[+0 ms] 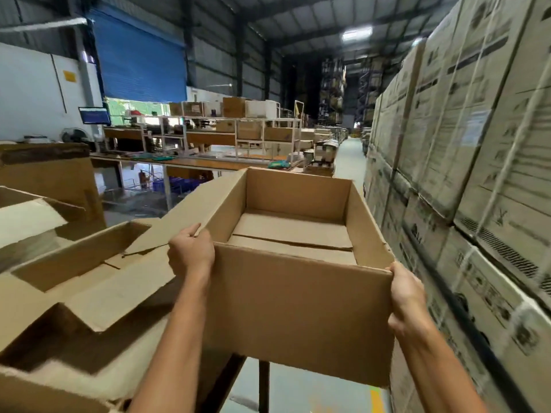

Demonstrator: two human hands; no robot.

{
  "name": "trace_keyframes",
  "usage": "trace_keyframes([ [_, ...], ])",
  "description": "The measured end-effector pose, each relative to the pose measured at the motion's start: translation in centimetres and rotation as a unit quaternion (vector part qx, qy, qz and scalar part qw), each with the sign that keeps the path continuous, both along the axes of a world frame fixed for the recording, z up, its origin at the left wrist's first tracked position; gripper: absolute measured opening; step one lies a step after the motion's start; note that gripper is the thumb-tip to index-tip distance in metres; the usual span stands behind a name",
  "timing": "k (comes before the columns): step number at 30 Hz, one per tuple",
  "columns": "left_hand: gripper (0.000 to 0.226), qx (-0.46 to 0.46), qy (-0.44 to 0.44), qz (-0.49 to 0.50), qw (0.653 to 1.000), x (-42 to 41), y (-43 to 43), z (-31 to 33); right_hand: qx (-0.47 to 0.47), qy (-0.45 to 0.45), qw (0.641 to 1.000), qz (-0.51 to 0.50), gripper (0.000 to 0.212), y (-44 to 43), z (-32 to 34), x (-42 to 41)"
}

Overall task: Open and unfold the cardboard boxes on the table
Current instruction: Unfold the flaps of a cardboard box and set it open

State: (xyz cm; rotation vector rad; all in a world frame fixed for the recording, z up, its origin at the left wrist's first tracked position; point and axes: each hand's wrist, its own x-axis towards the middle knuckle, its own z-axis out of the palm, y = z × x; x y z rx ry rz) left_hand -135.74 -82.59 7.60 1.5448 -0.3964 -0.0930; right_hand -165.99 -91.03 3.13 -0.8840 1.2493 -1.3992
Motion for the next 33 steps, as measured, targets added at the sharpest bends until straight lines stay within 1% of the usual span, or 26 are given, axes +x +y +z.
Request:
trace_keyframes([
  [2, 0.036, 0.009, 0.004, -0.018, 1.000, 0.5, -5.1, -0.8, 0.019, 0.016, 1.000, -0.011, 0.033, -4.5, -0.7, 0.1],
  [3, 0.036, 0.012, 0.007, -0.023, 1.000, 0.7, -7.5, -1.0, 0.028, 0.018, 0.999, -0.012, 0.034, -6.7, -1.0, 0.1],
  [6, 0.036, 0.019, 0.015, -0.047, 0.999, 1.1, -14.4, -1.5, 0.050, 0.037, 0.998, -0.013, 0.026, -12.4, -1.7, 0.0],
  [7, 0.035, 0.020, 0.022, -0.053, 0.998, 1.2, -16.6, -1.6, 0.062, 0.052, 0.997, -0.012, 0.027, -14.2, -1.8, 0.0],
  [9, 0.032, 0.017, 0.030, -0.061, 0.998, 1.4, -20.4, -2.0, 0.071, 0.071, 0.995, -0.007, 0.037, -17.5, -2.2, -0.2],
  [13, 0.028, 0.003, 0.031, -0.066, 0.997, 2.4, -27.8, -3.5, 0.087, 0.101, 0.991, 0.012, 0.041, -24.6, -3.3, 0.2],
  [16, 0.028, 0.001, 0.022, -0.064, 0.998, 3.4, -33.5, -5.1, 0.098, 0.141, 0.985, 0.007, 0.052, -31.1, -4.8, 1.4],
  [17, 0.028, 0.000, 0.023, -0.062, 0.998, 3.8, -35.6, -5.8, 0.094, 0.150, 0.984, 0.010, 0.051, -33.4, -5.4, 1.8],
  [20, 0.028, -0.001, 0.023, -0.048, 0.999, 4.7, -42.0, -8.0, 0.080, 0.152, 0.985, 0.017, 0.040, -41.0, -7.0, 3.1],
  [21, 0.027, 0.000, 0.023, -0.041, 0.999, 4.9, -44.1, -8.9, 0.074, 0.155, 0.985, 0.015, 0.040, -43.7, -7.5, 3.4],
  [23, 0.027, 0.004, 0.032, -0.027, 0.999, 5.1, -48.2, -10.4, 0.077, 0.169, 0.983, 0.013, 0.041, -49.3, -8.4, 4.2],
  [26, 0.027, 0.018, 0.052, -0.009, 0.998, 5.7, -53.4, -12.2, 0.090, 0.195, 0.977, 0.016, 0.032, -57.1, -9.3, 5.3],
  [28, 0.027, 0.025, 0.055, 0.001, 0.998, 6.4, -55.9, -13.0, 0.086, 0.208, 0.974, 0.030, 0.032, -61.6, -9.9, 6.5],
  [30, 0.027, 0.040, 0.051, 0.007, 0.998, 7.3, -57.6, -13.6, 0.104, 0.229, 0.967, 0.050, 0.037, -65.2, -10.3, 8.3],
  [33, 0.029, 0.061, 0.053, 0.011, 0.997, 10.0, -59.0, -14.8, 0.107, 0.255, 0.955, 0.107, 0.037, -68.7, -10.9, 11.8],
])
